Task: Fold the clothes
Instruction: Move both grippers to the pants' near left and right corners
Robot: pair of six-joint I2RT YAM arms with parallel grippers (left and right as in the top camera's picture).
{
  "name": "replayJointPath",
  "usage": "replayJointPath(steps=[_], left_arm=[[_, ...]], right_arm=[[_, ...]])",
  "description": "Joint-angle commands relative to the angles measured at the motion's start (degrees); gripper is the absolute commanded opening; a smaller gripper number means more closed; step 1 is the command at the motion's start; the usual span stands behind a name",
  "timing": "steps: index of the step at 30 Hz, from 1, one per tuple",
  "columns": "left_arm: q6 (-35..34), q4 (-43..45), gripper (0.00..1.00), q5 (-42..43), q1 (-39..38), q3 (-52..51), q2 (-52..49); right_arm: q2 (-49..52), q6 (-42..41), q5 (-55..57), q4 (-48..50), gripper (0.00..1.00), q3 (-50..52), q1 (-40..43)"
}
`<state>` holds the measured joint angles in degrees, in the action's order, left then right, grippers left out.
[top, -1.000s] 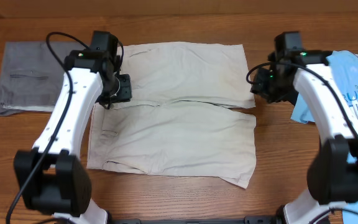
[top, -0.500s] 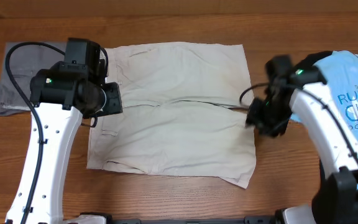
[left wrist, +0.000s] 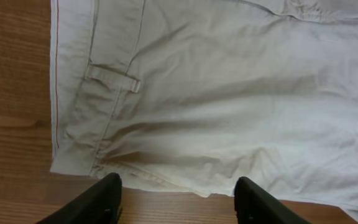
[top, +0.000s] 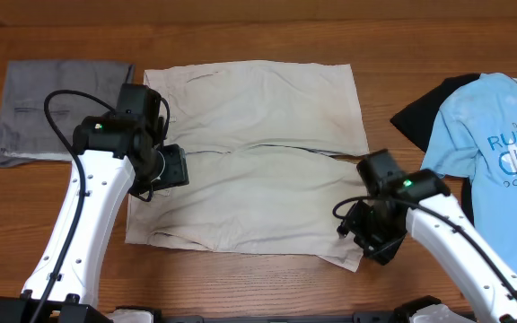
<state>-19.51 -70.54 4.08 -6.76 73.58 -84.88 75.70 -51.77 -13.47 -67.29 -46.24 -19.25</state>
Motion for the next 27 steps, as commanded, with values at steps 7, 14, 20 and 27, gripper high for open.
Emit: replayJointPath(steps=[7,14,20,27], left_arm=[[-5.4,-0.6,0.64,1.5,-0.3,-0.4,-0.1],[-5.4,-0.8,0.65,1.5,-0.3,-0.5,-0.1],[-5.4,-0.8,0.7,1.5,-0.3,-0.5,-0.1],[-5.4,-0.8,0.73,1.6,-0.3,-0.5,-0.1]], right_arm=[[-0.3,-5.6,-3.2,9.6,0.64,10.2,-0.3],[-0.3,-8.5,-0.9,11.3,0.67,12.5,-0.3],[-0.3,-11.5,-1.2,12.1,0.71,12.5,-0.3],[-0.3,-17.6,-1.3,10.8,0.72,13.6,-0.3]])
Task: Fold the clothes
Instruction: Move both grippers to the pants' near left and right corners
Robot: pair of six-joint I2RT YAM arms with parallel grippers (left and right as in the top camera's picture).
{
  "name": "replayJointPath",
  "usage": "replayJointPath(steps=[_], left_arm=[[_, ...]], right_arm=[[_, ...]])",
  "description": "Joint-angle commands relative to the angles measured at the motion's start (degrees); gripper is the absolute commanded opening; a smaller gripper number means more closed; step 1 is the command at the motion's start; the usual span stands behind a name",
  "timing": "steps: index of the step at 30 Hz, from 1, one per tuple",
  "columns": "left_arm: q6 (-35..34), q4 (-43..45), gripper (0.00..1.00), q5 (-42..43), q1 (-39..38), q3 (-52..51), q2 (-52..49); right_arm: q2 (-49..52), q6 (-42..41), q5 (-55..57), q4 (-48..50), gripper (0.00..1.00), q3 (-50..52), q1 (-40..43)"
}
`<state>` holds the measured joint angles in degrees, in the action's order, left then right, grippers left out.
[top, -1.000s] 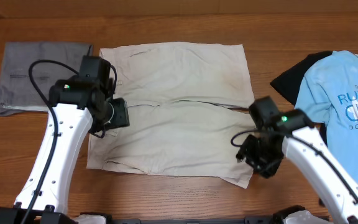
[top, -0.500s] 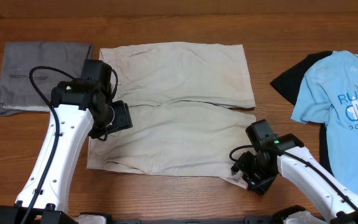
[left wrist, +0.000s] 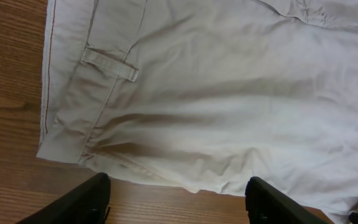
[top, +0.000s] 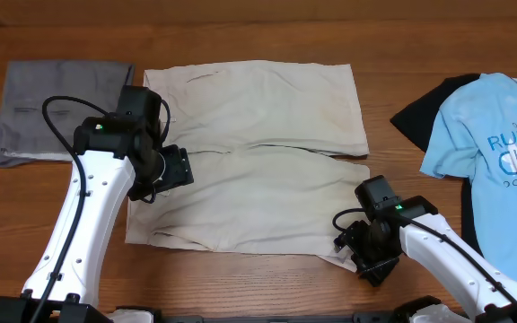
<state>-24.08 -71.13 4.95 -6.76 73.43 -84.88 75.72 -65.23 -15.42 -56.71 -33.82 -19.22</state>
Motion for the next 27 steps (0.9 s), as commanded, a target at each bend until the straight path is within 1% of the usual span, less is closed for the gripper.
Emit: replayJointPath(steps=[1,8,10,13,14,16,17,18,20,21,23,25,27], left_arm=[[-0.9,-0.2,0.73,0.7,-0.3,-0.3,-0.1],[-0.9,0.0,0.73,0.7,-0.3,-0.3,-0.1],[-0.9,0.0,0.73,0.7,-0.3,-0.3,-0.1],[-0.8,-0.2,0.74,0.7,-0.3,-0.3,-0.1],[-0.8,-0.3,0.74,0.7,-0.3,-0.3,-0.1],[-0.8,-0.6,0.74,0.6,-0.3,-0.3,-0.1],[-0.8,-0.6,0.75,0.4,-0.3,-0.3,-0.1],[-0.7,-0.6,0.78,0.4,-0.3,-0.3,-0.1],[-0.8,-0.6,0.86,0.5,-0.3,-0.3,-0.1],[-0.8,-0.5,0.86,0.5,-0.3,-0.3,-0.1],[-0.8,-0.8,0.83,0.9,-0.3,-0.3,-0.1],[-0.8,-1.6,0.76,1.0,-0.3,-0.3,-0.1],[-0.8,-2.8,0.77,0.6,-0.3,-0.3,-0.1]], right_arm=[[-0.4,-4.0,0.2,0.9,0.72,1.5,-0.3],[-0.4,-4.0,-2.7,5.2,0.71,3.9,0.7],[-0.4,-4.0,-2.7,6.0,0.67,3.9,1.0],[-0.4,-3.8,-2.3,6.8,0.51,3.9,1.0],[-0.4,-3.8,-2.2,6.9,0.41,3.9,1.0],[-0.4,-3.3,-2.2,7.0,0.14,3.9,1.0],[-0.4,-3.3,-2.0,6.9,0.06,3.9,1.0],[-0.4,-2.9,-2.0,6.9,0.04,3.9,1.0],[-0.4,-2.1,-2.0,7.1,0.04,3.9,1.0],[-0.4,-2.0,-2.0,7.1,0.04,3.9,1.0],[-0.4,-1.8,-1.8,7.1,0.04,3.9,1.0],[-0.4,-1.8,-1.6,7.0,0.04,3.9,1.0],[-0.4,-1.8,-1.3,7.0,0.04,3.9,1.0]])
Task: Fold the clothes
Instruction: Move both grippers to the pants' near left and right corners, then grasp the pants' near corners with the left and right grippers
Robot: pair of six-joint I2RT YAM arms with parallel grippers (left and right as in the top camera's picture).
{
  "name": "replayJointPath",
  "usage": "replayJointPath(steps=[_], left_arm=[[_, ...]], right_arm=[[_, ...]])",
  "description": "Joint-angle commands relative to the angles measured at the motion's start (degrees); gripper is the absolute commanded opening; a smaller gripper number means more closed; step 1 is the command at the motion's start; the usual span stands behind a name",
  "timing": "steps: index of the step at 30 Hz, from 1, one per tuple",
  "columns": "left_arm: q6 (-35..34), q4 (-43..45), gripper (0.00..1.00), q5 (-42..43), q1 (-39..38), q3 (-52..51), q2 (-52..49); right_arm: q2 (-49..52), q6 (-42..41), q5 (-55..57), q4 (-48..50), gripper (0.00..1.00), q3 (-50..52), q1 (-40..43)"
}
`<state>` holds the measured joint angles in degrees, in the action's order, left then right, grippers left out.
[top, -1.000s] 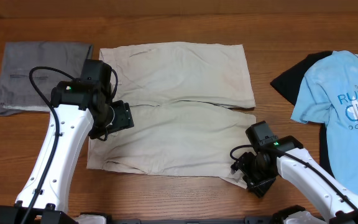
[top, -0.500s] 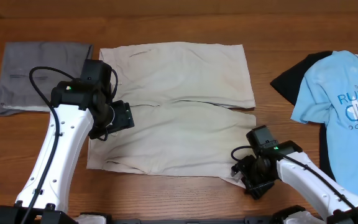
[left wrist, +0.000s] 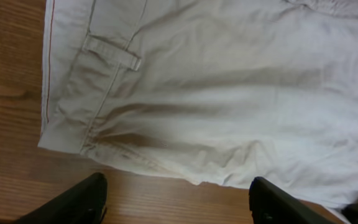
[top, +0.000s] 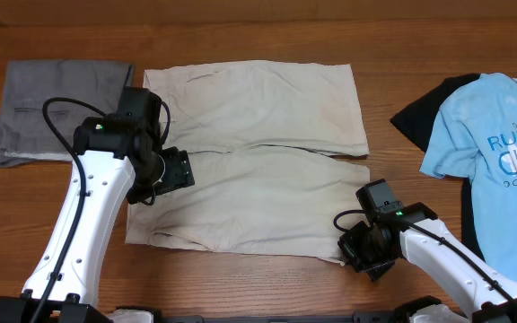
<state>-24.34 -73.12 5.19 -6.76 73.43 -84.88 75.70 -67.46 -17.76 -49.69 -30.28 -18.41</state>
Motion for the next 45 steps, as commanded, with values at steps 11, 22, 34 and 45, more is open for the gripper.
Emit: replayJointPath(steps=[11,22,34,45], left_arm=[[-8.7,2.0,0.85,-1.6,8.7,-9.0,0.0],[-8.7,5.8,0.76,-1.1,18.9,-21.9,0.2],[-8.7,21.2,0.76,-0.6,22.9,-32.6,0.2],[-7.7,22.2,0.56,-0.7,22.9,-33.2,0.2]], right_arm=[[-0.4,1.9,2.5,-0.3,0.04,0.3,0.2],[-0.4,1.9,2.0,0.0,0.04,0.3,0.2],[-0.4,1.9,2.1,0.0,0.04,0.3,0.2],[-0.4,2.6,2.0,0.1,0.04,0.3,0.2]])
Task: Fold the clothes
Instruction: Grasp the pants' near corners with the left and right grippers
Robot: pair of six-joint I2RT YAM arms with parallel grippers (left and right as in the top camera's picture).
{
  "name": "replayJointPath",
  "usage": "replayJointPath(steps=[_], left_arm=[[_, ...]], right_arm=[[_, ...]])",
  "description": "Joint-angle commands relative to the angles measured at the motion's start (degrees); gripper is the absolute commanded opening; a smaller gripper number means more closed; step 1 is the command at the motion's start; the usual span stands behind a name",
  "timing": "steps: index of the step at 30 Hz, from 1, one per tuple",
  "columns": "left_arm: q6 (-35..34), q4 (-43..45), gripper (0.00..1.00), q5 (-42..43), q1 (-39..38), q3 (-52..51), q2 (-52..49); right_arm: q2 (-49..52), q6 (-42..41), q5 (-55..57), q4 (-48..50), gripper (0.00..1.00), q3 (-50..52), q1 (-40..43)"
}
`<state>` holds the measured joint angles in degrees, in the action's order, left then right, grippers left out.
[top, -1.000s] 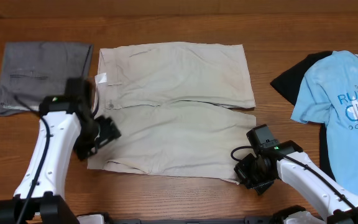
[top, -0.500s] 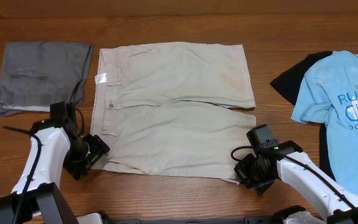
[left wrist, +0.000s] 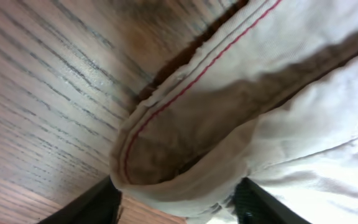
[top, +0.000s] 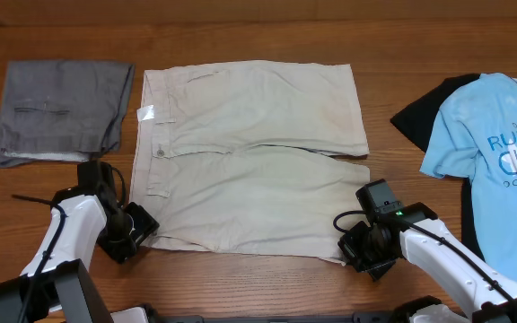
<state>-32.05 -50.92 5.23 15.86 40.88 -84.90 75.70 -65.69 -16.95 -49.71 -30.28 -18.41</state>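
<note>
Beige shorts [top: 249,152] lie flat and spread on the wooden table [top: 267,31], waistband to the left. My left gripper [top: 144,226] sits low at the shorts' near-left corner. In the left wrist view the waistband corner [left wrist: 185,143], with its red stitch line, bulges up between the fingers [left wrist: 98,205], and the left gripper [left wrist: 176,208] stands open around it. My right gripper [top: 359,251] rests at the near-right hem corner; its jaws are hidden under the wrist.
Folded grey trousers [top: 56,108] lie at the far left. A light blue T-shirt [top: 501,152] lies over a black garment [top: 416,112] at the right edge. Bare wood runs along the near side between the two arms.
My left arm has left its place over the shorts' left side and now sits low at the near-left waistband corner, jaws narrower around the fabric. The right arm has not moved.
My left gripper stayed open above the waistband for all three earlier moments. My right gripper moved from the near-right hem toward the table's near side and settled at that corner. Now the left gripper is down at the near-left corner, which has bunched up between its fingers.
</note>
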Motion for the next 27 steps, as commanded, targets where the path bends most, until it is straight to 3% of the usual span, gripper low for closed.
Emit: replayJointPath(steps=[1,5,7,8,11,16,19,20,27], left_arm=[[0.6,0.0,0.54,-0.7,0.2,-0.6,0.2],[1.4,0.0,0.5,-0.7,0.2,-0.6,0.2],[1.4,0.5,0.55,-0.8,0.2,-0.6,0.2],[1.4,1.2,0.63,-0.8,0.2,-0.8,0.2],[1.2,3.9,0.63,-0.8,0.3,-1.6,0.2],[0.5,6.5,0.43,-0.7,0.3,-2.9,0.2],[0.3,6.5,0.21,-0.7,0.3,-3.2,0.2],[0.4,6.1,0.05,-0.8,0.3,-3.2,0.2],[4.3,4.0,0.04,1.7,0.3,-2.8,0.2]], right_arm=[[-0.4,1.4,1.2,0.3,0.04,0.2,0.2],[-0.4,1.7,1.2,0.4,0.04,0.2,0.2],[-0.4,1.7,1.2,0.4,0.04,0.2,0.2],[-0.4,1.8,1.2,0.4,0.04,0.2,0.2],[-0.4,2.1,1.2,0.4,0.04,0.2,0.2],[-0.4,3.0,1.2,0.6,0.04,0.2,0.2],[-0.4,3.0,1.2,0.6,0.04,0.2,0.2],[-0.4,3.0,1.2,0.6,0.04,0.2,0.2],[-0.4,7.8,1.9,-0.6,0.04,-2.9,0.2]])
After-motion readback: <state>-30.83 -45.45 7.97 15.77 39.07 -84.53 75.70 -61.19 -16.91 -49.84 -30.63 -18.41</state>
